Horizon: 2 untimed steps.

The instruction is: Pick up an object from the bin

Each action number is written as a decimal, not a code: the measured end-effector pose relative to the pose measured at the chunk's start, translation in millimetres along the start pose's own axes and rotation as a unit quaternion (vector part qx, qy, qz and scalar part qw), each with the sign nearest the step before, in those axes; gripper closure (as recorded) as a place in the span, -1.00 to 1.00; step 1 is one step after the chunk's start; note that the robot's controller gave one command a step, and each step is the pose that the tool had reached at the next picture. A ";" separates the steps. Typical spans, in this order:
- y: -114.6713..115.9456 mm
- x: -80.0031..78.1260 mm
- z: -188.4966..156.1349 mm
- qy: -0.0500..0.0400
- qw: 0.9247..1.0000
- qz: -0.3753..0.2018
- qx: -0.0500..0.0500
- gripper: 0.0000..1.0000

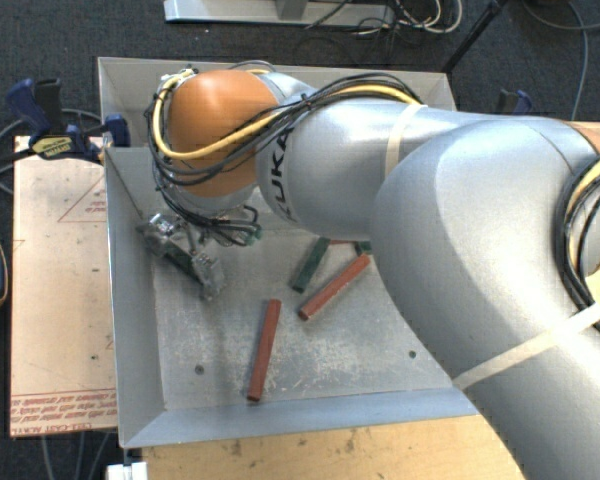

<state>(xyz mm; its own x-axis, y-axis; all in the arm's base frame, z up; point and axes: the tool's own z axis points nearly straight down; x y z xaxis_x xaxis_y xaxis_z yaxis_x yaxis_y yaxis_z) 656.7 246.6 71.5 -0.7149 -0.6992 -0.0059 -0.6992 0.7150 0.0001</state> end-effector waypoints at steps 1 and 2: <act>0.1 -0.3 -0.4 0.000 1.000 0.000 0.000 1.00; -0.1 0.1 0.1 0.000 1.000 0.000 0.000 -1.00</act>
Offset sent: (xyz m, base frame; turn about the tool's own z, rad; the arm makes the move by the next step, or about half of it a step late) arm 0.0000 0.0000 0.0000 0.0000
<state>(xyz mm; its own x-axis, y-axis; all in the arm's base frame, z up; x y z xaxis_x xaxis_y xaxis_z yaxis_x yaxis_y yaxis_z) 656.6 246.5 71.3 -0.7149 -0.6992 -0.0055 -0.6992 0.7150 0.0003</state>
